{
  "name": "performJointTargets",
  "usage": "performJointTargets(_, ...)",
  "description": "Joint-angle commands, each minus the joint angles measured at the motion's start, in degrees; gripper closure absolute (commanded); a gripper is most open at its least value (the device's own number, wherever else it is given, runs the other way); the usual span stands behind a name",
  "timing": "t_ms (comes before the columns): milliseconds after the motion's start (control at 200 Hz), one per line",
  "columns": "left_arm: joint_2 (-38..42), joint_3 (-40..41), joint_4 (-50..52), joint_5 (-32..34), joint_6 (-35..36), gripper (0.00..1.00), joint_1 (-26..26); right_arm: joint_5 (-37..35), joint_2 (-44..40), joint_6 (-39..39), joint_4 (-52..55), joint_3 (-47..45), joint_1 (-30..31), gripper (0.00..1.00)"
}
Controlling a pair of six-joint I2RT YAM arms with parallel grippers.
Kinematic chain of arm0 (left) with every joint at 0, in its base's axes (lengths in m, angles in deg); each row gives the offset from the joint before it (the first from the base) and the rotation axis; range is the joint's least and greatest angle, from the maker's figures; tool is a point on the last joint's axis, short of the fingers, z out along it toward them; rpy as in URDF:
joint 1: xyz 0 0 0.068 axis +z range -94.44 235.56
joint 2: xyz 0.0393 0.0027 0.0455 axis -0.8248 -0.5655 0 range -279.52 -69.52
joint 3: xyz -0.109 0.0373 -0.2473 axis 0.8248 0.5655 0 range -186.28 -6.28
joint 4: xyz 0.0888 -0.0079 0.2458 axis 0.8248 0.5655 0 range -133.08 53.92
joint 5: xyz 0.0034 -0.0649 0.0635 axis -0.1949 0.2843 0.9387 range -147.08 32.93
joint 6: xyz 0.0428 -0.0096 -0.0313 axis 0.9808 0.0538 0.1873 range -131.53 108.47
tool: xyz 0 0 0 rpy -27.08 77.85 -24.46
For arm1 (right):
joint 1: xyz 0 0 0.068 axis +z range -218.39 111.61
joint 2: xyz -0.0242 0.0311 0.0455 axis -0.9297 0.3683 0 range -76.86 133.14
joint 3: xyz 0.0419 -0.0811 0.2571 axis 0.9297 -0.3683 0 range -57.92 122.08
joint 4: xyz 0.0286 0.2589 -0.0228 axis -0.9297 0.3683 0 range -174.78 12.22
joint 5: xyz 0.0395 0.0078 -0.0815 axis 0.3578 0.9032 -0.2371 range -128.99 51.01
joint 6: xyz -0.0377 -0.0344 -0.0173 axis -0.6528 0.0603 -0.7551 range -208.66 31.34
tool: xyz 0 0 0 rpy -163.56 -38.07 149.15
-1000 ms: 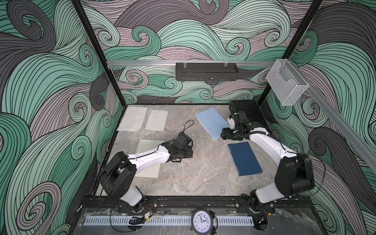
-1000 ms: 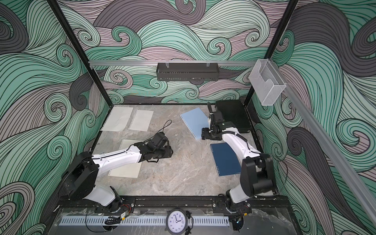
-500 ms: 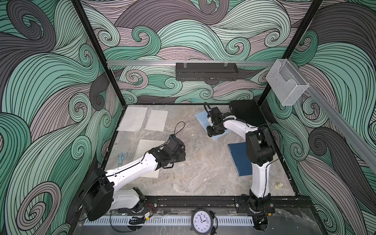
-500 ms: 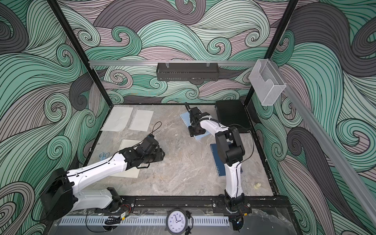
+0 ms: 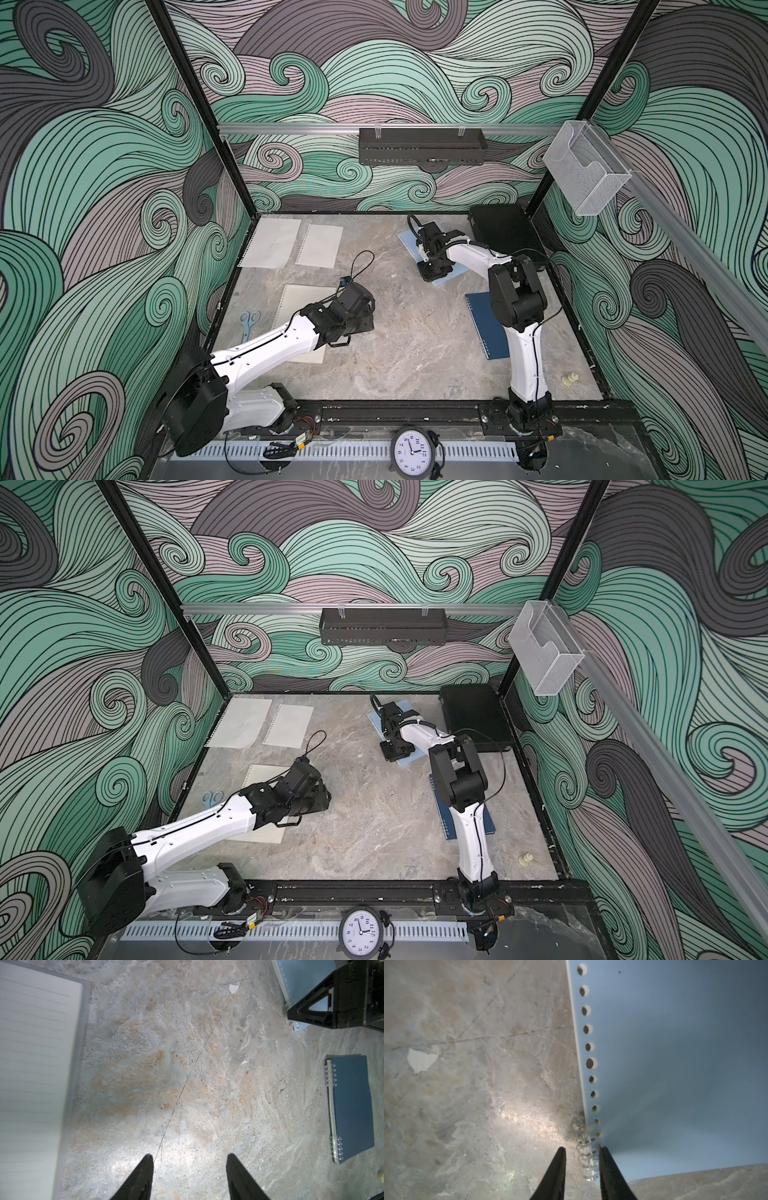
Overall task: Tear off pages from different notebooks
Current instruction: Move the notebook to the center of the board.
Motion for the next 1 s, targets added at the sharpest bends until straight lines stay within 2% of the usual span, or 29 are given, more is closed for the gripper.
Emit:
performJointTargets(0, 0.4, -1.1, 1.9, 1.2, 0.1, 0.43, 0.6, 0.5, 0.9, -1.0, 1.6, -0.7, 1.2, 0.74)
performJointTargets(160, 0.2, -0.9, 1.1, 0.8, 0.5, 0.43, 0.5, 0.7, -0.1, 0.5, 0.9, -4.0, 2.9, 0.80)
performJointTargets(355, -1.5, -1.8, 1.2, 0.7, 1.2, 0.43, 0.5, 4.0, -4.8, 4.7, -2.9, -12.1, 7.1, 0.82)
performJointTargets(485, -3.5, -3.1, 1.2, 0.8, 1.8, 0.43, 0.7, 4.8, -9.3, 11.7, -5.3, -18.4, 12.3, 0.81)
performJointTargets(615, -5.8, -4.5, 2.1, 1.5, 2.3, 0.42, 1.7, 6.9, -14.4, 22.9, -10.9, -26.6, 19.3, 0.79)
performJointTargets(670, -7.2, -5.1, 2.1, 1.6, 3.0, 0.42, 2.5, 9.1, -16.6, 26.6, -15.2, -30.1, 22.7, 0.72)
performJointTargets(706, -8.1, -5.6, 2.3, 1.4, 3.5, 0.42, 3.4, 8.8, -17.7, 28.4, -16.6, -31.3, 24.8, 0.64)
performJointTargets(771, -9.7, -6.2, 1.4, 0.0, 4.9, 0.41, 4.9, 8.2, -19.4, 29.4, -17.1, -31.8, 26.9, 0.56)
performJointTargets(996, -16.0, -8.7, -3.2, -5.3, 8.4, 0.42, 7.3, 5.4, -29.1, 26.9, -14.3, -32.2, 25.9, 0.23)
